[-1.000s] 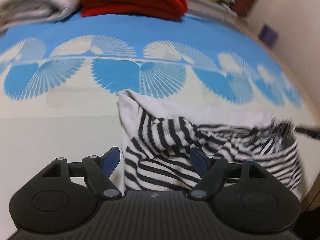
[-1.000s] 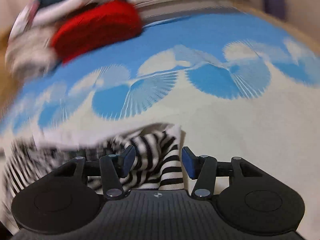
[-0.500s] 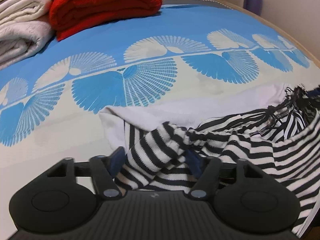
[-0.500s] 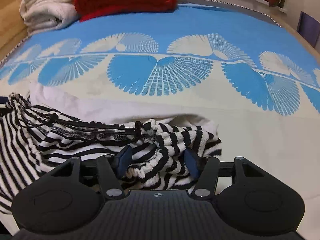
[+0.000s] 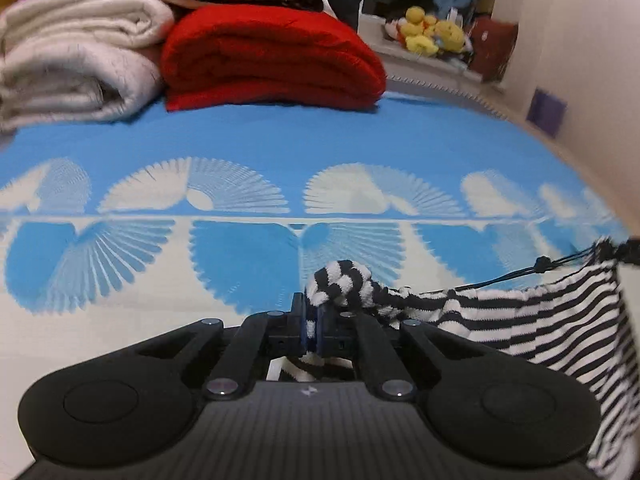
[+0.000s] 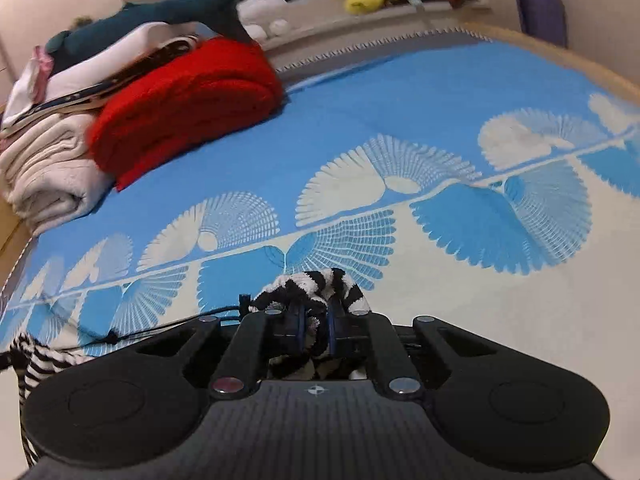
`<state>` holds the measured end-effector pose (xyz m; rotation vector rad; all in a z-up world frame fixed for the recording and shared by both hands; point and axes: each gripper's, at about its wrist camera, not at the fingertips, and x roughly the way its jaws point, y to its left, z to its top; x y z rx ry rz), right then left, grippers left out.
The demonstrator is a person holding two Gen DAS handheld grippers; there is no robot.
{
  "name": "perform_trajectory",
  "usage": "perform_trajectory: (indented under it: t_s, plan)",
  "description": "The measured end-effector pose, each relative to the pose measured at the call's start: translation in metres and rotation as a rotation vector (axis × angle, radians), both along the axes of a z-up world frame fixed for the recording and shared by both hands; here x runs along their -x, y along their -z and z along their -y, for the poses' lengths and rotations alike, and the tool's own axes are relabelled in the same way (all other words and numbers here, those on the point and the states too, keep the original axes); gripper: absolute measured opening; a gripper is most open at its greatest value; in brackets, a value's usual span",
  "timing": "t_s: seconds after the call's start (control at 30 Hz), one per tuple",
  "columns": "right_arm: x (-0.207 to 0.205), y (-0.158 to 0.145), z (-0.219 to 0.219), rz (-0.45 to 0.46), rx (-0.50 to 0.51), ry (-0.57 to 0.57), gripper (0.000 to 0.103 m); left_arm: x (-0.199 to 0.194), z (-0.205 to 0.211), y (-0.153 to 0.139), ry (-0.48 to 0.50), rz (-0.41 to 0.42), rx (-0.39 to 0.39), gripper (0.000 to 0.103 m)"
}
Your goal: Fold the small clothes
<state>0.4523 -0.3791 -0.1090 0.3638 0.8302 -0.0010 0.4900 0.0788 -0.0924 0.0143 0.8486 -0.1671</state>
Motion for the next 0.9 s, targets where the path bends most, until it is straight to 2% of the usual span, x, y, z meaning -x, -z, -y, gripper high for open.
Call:
perform_trajectory:
  t_s: [0.07, 0.17, 0.23, 0.27, 0.3, 0.33, 0.37, 0.47, 0.57, 0.6, 0.67, 0.73, 0.77, 0.83, 0.9]
  plan:
    - [-0.015, 0.011, -0.006, -0.037, 0.026, 0.014, 0.01, -0.011, 0.0, 0.008, -0.031, -0.021, -0.004, 0.004]
    - [-0.033, 0.028, -0.009, -0.089, 0.006, 0.046, 0.011, -0.027, -0.005, 0.023, -0.101, -0.053, -0.017, 0.005]
    - [-0.04, 0.038, -0.011, -0.113, 0.015, 0.057, 0.012, -0.034, -0.013, 0.037, -0.169, -0.118, -0.036, 0.006]
    - [-0.043, 0.045, -0.012, -0.132, 0.025, 0.06, 0.013, -0.04, -0.018, 0.046, -0.194, -0.169, -0.016, 0.011]
    - [-0.046, 0.051, -0.013, -0.158, 0.03, 0.06, 0.015, -0.045, -0.023, 0.053, -0.203, -0.232, 0.024, 0.013]
    - [-0.047, 0.057, -0.012, -0.189, 0.031, 0.06, 0.017, -0.047, -0.025, 0.054, -0.2, -0.259, 0.048, 0.013]
    - [-0.046, 0.058, -0.01, -0.203, 0.03, 0.061, 0.018, -0.047, -0.027, 0.05, -0.198, -0.256, 0.055, 0.014]
    - [-0.038, 0.038, -0.006, -0.155, 0.039, 0.043, 0.023, -0.043, -0.029, 0.015, -0.184, -0.163, 0.072, 0.031]
    - [-0.024, 0.013, -0.006, -0.085, 0.095, 0.002, 0.026, -0.036, -0.021, -0.006, -0.134, -0.137, 0.13, 0.032]
    - [-0.019, 0.008, -0.006, -0.067, 0.111, -0.008, 0.027, -0.033, -0.015, -0.01, -0.107, -0.131, 0.129, 0.032]
    - [-0.014, 0.002, -0.001, -0.052, 0.121, -0.005, 0.027, -0.028, -0.005, -0.015, -0.084, -0.099, 0.054, 0.032]
    - [-0.014, 0.006, 0.009, -0.072, 0.084, 0.017, 0.029, -0.028, 0.0, -0.015, -0.114, -0.077, 0.0, 0.034]
    - [-0.016, 0.013, 0.015, -0.095, 0.035, 0.037, 0.03, -0.029, -0.004, -0.014, -0.142, -0.083, 0.015, 0.034]
    - [-0.021, 0.028, 0.028, -0.161, -0.079, 0.081, 0.035, -0.03, -0.009, -0.011, -0.156, -0.111, 0.109, 0.034]
    - [-0.022, 0.039, 0.033, -0.197, -0.163, 0.084, 0.037, -0.032, -0.004, -0.005, -0.09, -0.159, 0.186, 0.035]
